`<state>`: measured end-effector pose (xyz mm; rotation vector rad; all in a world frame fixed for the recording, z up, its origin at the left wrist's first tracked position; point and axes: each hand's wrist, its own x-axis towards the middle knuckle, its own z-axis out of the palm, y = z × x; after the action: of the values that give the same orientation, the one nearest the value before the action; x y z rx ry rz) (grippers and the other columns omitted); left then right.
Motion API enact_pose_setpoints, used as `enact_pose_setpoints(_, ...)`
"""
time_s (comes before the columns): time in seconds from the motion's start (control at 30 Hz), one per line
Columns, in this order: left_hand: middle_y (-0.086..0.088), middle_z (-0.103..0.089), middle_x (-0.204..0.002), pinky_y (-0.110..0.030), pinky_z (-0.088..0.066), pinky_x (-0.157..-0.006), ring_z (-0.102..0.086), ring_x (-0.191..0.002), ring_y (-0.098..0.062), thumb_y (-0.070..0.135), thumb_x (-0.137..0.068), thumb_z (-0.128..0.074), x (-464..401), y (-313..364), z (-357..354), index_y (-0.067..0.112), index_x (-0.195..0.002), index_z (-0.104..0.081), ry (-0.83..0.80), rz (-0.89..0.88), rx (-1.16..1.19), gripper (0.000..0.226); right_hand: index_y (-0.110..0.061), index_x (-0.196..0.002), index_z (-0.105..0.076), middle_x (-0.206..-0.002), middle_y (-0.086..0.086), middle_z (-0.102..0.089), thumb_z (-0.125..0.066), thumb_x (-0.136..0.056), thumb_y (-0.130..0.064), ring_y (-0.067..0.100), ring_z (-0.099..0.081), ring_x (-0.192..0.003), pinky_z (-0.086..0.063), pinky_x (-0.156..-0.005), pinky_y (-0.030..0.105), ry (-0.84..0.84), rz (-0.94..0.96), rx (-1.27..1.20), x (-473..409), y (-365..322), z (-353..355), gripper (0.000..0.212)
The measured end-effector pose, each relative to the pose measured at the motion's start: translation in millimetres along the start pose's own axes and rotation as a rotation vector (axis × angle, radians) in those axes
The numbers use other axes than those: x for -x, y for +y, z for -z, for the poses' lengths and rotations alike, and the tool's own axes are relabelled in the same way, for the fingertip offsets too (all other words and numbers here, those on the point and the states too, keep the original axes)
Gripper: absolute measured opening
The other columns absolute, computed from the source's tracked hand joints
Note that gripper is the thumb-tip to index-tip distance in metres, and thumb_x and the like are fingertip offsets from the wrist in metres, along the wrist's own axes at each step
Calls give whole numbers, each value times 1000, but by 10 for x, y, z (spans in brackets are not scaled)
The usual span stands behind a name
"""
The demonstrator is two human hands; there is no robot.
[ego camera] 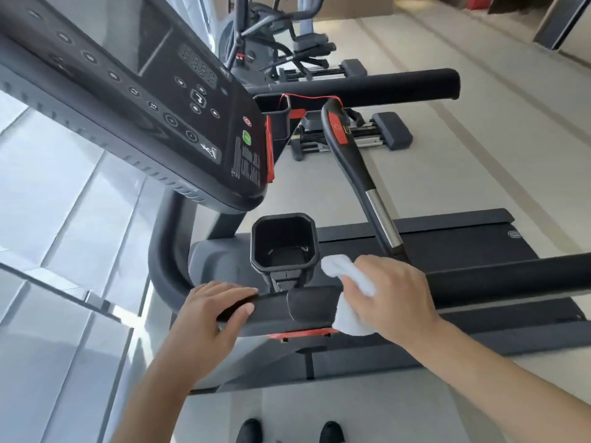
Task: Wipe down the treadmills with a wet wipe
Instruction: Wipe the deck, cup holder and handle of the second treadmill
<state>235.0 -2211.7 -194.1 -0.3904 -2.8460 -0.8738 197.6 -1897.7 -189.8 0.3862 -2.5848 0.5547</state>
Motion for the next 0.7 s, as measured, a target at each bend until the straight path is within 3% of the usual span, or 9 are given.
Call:
enact_pose_setpoints(0.07, 27, -71, -109, -25, -39, -107, -62, -111, 3, 46, -99, -54, 6, -19, 41, 30, -120, -78, -19, -7, 12, 36, -24, -76, -44, -65, -14, -30, -70, -82, -19, 12, -31, -56, -25, -53, 24, 24, 161, -129, -18, -433, -161, 27)
enact_pose_setpoints(0.13, 21, -71, -94, -26, -42, -100, -63, -98, -3, 32, -98, -56, 41, 20, 48, 25, -104, -78, 0, 2, 31, 24, -27, -87, -47, -63, -10, -41, -70, -82, -21, 16, -42, -54, -35, -52, 29, -28, 217, -168, -93, -859, -353, 24)
enact_pose_setpoints(0.2, 14, -56, -72, -30, -42, -86, -55, -79, -10, 11, -96, -52, 74, 92, 48, 19, -76, -59, 36, 37, 37, 23, -29, -96, -61, -63, -8, -54, -64, -86, -25, 19, -55, -56, -42, -53, 32, -102, 223, -153, -182, -1181, -522, 11)
enact_pose_setpoints(0.27, 14, -45, -67, -27, -38, -80, -48, -73, -11, 0, -93, -48, 109, 115, 57, 18, -70, -43, 85, 79, 55, 29, -28, -100, -68, -65, -8, -60, -56, -90, -28, 19, -59, -58, -42, -53, 30, -166, 232, -162, -236, -1321, -581, 16)
enact_pose_setpoints(0.37, 16, -49, -71, -30, -41, -84, -51, -77, -10, 0, -95, -46, 127, 86, 58, 18, -75, -54, 82, 42, 40, 28, -25, -97, -63, -63, -8, -52, -56, -89, -32, 17, -51, -54, -34, -50, 27, -168, 298, -156, -232, -1204, -476, 12)
enact_pose_setpoints(0.43, 20, -61, -83, -28, -43, -93, -58, -87, -6, 3, -98, -47, 136, 60, 54, 18, -94, -73, 84, 16, 43, 30, -23, -86, -55, -65, -10, -39, -59, -84, -31, 15, -38, -53, -26, -52, 25, -131, 317, -179, -193, -1026, -366, 10)
enact_pose_setpoints(0.5, 20, -71, -102, -24, -40, -103, -62, -101, -3, 7, -98, -49, 135, 44, 48, 20, -114, -78, 97, 24, 49, 36, -21, -76, -51, -66, -10, -33, -61, -84, -33, 13, -29, -56, -24, -53, 24, -124, 281, -148, -162, -786, -255, 17)
enact_pose_setpoints(0.7, 17, -73, -110, -18, -33, -108, -61, -109, -2, 4, -96, -50, 120, 23, -3, 20, -115, -78, 113, 20, 69, 38, -13, -67, -49, -60, -3, -40, -56, -85, -38, 23, -40, -49, -36, -44, 28, -66, 77, -87, -54, -52, 7, 32)
